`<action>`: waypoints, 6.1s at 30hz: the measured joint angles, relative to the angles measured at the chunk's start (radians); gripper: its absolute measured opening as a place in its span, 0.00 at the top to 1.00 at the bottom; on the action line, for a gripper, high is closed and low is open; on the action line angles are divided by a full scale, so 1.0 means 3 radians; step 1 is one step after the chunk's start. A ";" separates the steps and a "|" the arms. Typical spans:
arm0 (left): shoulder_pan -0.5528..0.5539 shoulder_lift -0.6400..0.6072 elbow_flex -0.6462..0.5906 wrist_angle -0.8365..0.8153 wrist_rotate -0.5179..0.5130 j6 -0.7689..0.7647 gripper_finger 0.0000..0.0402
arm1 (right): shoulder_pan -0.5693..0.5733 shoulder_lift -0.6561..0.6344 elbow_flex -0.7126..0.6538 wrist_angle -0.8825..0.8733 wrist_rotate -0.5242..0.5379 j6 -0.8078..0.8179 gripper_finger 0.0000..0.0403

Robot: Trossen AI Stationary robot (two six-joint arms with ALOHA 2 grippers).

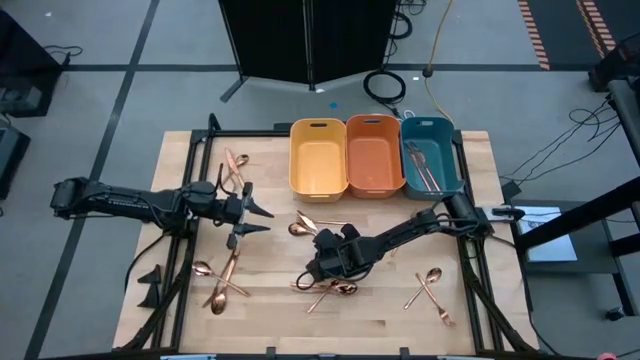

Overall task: Sort silverware
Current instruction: Put the copper knife into the blue bin

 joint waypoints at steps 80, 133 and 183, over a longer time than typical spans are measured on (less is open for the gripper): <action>-0.0001 0.0001 0.0003 0.0010 -0.0006 -0.0083 0.61 | -0.0922 -0.2018 0.0003 -0.3065 0.0614 0.0868 0.93; -0.0001 0.0001 0.0003 -0.0113 -0.0357 -0.0201 0.61 | -0.2866 -0.3044 -0.1088 -0.1365 -0.0187 -0.1118 0.64; 0.1855 0.1863 0.1637 -0.3301 -0.1516 0.3130 0.61 | -0.0651 -0.1308 -0.0979 0.1707 -0.0821 -0.2250 0.64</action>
